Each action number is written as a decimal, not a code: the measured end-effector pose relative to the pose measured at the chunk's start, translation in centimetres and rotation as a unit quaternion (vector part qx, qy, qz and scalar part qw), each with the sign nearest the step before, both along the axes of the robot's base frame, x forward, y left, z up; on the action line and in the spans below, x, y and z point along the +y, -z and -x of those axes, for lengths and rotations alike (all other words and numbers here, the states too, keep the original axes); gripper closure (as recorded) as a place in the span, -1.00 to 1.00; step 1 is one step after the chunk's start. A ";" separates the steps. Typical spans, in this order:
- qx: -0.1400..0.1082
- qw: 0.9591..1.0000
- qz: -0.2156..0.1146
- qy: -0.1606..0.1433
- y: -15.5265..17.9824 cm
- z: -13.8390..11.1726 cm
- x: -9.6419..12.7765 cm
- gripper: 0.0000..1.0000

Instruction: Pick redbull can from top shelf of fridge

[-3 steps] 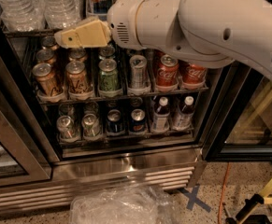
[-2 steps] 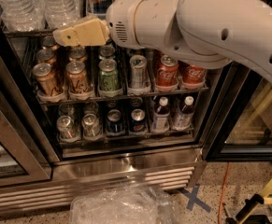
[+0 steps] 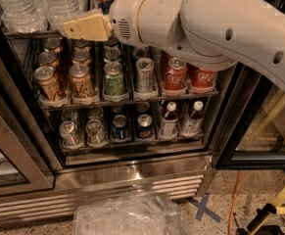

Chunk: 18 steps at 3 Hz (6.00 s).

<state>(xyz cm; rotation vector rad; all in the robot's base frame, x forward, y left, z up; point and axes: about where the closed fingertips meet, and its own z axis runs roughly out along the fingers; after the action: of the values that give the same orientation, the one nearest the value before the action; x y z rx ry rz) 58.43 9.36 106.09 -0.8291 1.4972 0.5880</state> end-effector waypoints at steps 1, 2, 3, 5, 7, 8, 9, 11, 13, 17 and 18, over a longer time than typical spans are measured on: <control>-0.001 1.000 0.001 0.010 0.3 -0.5 -0.4 -0.88; 0.005 1.000 0.006 0.024 1.1 -1.2 -1.0 -0.88; 0.008 0.999 0.010 0.051 1.7 -2.5 -2.1 -0.84; -0.012 0.997 0.001 0.073 0.1 -4.3 -1.9 -0.52; -0.010 0.995 -0.007 0.099 -0.2 -5.1 -2.6 -0.54; -0.003 0.994 -0.015 0.106 -0.1 -5.2 -2.4 -0.52; 0.002 0.993 -0.023 0.113 0.1 -5.4 -2.2 -0.42; 0.012 0.993 -0.034 0.115 0.4 -5.7 -1.5 0.42; 0.018 0.992 -0.044 0.117 0.3 -6.0 -1.5 1.00; 0.020 0.995 -0.045 0.088 0.0 -5.7 -0.1 1.00; 0.010 0.996 -0.046 0.072 -0.7 -5.3 0.8 1.00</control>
Offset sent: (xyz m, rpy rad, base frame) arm 0.0272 -0.0212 -0.0249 -0.0227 0.0363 -0.0907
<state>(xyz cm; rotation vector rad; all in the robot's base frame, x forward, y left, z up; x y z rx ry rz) 63.68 10.13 106.81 -0.6409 1.5214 0.5552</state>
